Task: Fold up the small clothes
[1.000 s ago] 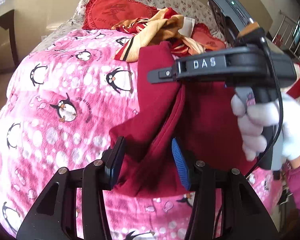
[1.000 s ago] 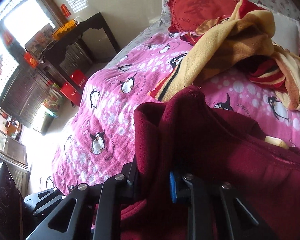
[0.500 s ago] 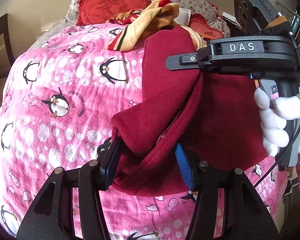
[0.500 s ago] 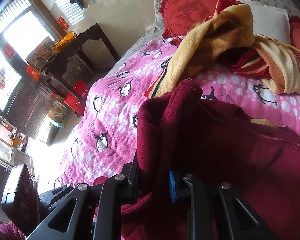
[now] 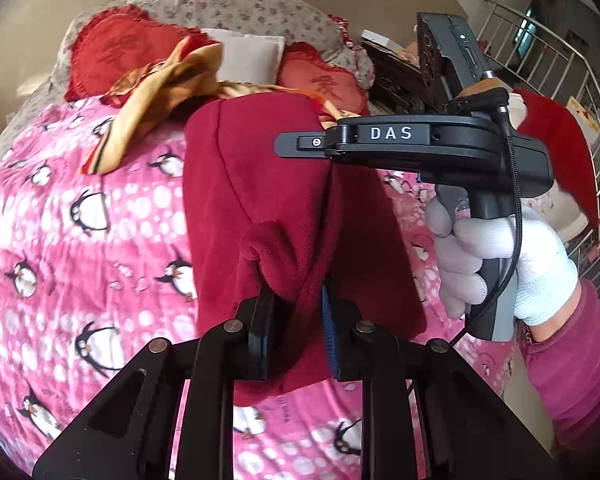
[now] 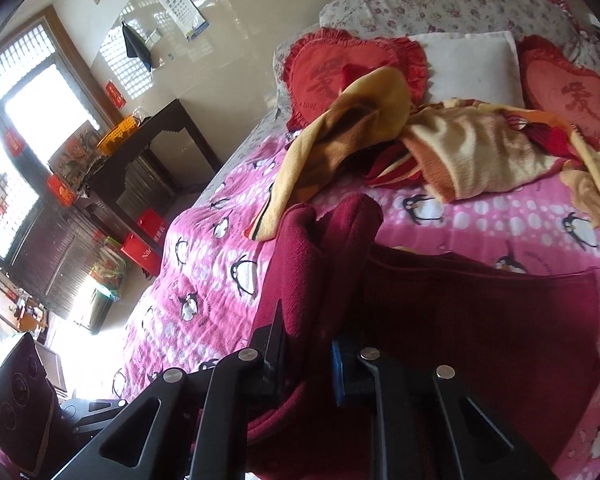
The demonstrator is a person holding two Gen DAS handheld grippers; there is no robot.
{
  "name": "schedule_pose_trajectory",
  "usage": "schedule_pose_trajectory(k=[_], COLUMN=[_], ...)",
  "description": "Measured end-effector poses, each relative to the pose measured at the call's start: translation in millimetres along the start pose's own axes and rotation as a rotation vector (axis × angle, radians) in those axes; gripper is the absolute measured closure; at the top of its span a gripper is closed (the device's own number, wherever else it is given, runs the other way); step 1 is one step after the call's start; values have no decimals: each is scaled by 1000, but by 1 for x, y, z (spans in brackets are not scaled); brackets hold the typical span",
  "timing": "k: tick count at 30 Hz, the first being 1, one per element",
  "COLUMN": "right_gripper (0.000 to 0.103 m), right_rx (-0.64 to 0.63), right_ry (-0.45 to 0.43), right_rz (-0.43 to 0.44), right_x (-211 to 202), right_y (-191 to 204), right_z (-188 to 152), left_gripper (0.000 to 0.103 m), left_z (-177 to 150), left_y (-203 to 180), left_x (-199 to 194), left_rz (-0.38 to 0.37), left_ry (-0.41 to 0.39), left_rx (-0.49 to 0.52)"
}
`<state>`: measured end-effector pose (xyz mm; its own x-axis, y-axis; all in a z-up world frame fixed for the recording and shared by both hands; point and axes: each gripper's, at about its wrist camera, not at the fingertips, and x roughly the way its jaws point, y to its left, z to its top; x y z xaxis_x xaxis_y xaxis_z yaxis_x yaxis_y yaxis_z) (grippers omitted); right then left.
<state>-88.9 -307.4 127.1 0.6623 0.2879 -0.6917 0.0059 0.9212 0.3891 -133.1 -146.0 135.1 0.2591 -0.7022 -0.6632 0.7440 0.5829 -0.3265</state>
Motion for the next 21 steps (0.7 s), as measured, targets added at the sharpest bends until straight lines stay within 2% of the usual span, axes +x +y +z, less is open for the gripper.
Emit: schedule_pose_trajectory(k=[4,8,13,16,18,20,21], right_gripper=[88,88,88,88,87,82,80], right_rx=[32,118,230,221,238,265,272], right_ry=[-45,-70,-43,-25,-48,-51,-57], right_rz=[-56,-108,-177,-216,-186,-178,-186], right_x=[-40,-70,-62,-47,-52,-65,-73], right_y=[-36,-87,-141,-152,-155,-155,-152], right_z=[-5,-20,-50,-63,-64,-64,-64], left_gripper=[84,84,85,84,82,68,65], left_z=[9,7,-1,0,1,-3,-6], left_y=[-49,-88,-111,-118,-117,-109,-104], left_x=[25,60,97,86,67,48,41], left_rz=[-47,-83,-126,-132,-126,-91,-65], left_ry=[14,58,158,196,180,162,147], left_rx=[79,126,107,139,178,209,217])
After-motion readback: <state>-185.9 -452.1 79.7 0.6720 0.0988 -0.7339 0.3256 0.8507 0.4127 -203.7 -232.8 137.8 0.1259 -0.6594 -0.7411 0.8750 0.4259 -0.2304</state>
